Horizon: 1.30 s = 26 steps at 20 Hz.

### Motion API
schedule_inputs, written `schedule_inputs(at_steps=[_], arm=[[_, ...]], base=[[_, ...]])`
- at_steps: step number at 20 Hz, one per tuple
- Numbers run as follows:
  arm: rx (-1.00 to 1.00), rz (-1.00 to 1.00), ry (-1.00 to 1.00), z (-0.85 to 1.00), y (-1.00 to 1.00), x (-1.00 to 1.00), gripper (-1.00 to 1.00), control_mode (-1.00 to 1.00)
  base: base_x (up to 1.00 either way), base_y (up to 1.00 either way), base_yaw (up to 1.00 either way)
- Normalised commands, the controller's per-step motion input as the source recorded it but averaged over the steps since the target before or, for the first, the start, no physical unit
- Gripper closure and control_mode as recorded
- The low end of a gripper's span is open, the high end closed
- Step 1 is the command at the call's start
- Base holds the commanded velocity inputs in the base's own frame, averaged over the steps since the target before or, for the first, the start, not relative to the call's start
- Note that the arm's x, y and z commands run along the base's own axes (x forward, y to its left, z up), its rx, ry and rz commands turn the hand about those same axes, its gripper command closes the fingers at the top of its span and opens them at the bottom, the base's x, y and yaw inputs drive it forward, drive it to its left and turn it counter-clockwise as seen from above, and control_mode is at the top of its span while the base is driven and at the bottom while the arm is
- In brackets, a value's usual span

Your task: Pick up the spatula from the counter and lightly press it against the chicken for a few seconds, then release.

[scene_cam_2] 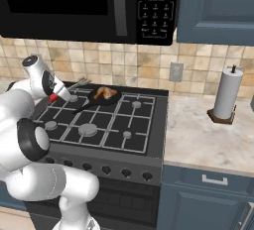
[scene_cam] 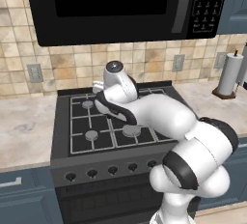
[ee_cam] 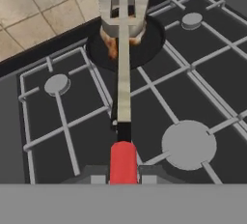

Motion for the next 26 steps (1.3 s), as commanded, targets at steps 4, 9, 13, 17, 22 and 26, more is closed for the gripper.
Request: schedule_inputs(at_steps=[4,9,13,17,22,26], arm=[[0.0,-0.02,0.05,-0.12,-0.02,0.3,1.0,-1.0],[0.0,-0.01,0.05,-0.14,-0.04,0.31,1.0,-1.0],[0.0,-0.01,0.01,0.0,-0.02,0.27,1.0,-1.0],[0.0,-0.02,0.01,0.0,-0.02,0.23,1.0,-1.0],[0.0,-0.02,0.01,-0.07,-0.03,0.16,1.0,-1.0],[0.0,-0.01,0.01,-0.11,-0.02,0.18,1.0,-1.0]], base=[[0.0,0.0,0.0],[0.0,0.0,0.0],[0.0,0.0,0.0],[0.0,0.0,0.0],[0.0,0.0,0.0],[0.0,0.0,0.0]])
